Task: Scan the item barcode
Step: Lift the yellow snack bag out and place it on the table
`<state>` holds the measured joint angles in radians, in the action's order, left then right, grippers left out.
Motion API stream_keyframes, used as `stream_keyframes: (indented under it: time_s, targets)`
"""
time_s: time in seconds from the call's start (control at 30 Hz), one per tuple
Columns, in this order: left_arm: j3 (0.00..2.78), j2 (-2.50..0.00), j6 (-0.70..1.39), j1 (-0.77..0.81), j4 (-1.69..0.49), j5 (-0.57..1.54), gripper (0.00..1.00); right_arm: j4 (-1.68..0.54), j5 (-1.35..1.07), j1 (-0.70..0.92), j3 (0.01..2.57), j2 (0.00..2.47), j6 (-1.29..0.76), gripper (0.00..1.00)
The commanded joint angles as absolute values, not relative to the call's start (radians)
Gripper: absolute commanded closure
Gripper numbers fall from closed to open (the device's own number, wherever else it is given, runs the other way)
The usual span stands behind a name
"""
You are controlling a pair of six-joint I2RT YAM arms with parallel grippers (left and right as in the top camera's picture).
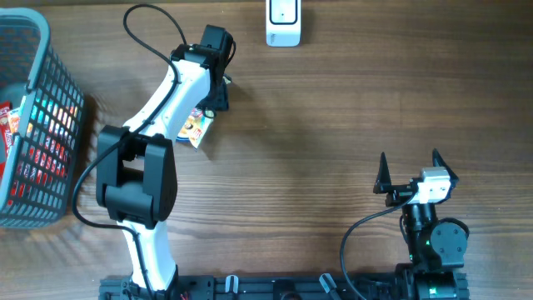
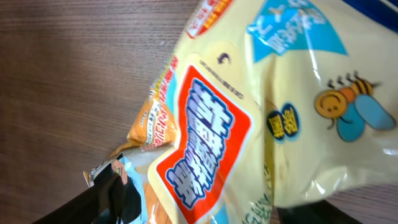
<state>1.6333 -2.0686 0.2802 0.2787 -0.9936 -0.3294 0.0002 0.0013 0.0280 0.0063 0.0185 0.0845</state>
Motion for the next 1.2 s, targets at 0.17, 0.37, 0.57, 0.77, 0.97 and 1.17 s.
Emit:
stream_keyframes:
  time_s: [0.17,0.37,0.57,0.77,0.97,1.17]
  targets:
    - [1.832,-1.912,0.296,0.254,-1.123,-0.303,0.07,0.006,-0.001,0.024,0.005,0.014,0.095,0.00]
    - [2.008,-1.732,0.296,0.152,-1.137,-0.171,0.00,0.006,-0.001,0.024,0.005,0.014,0.095,0.00]
    - [2.020,-1.607,0.292,-0.072,-1.080,-0.221,0.00,0.006,-0.001,0.024,0.005,0.014,0.095,0.00]
    - [2.020,-1.644,0.338,-0.402,-1.062,-0.224,0.02,0.006,-0.001,0.024,0.005,0.014,0.095,0.00]
    - [2.020,-1.733,0.375,-0.651,-1.069,-0.095,0.14,0.006,-0.001,0.024,0.005,0.014,0.095,0.00]
    - [2.020,-1.868,0.345,-0.761,-1.083,0.061,0.05,0.006,-0.001,0.024,0.005,0.014,0.095,0.00]
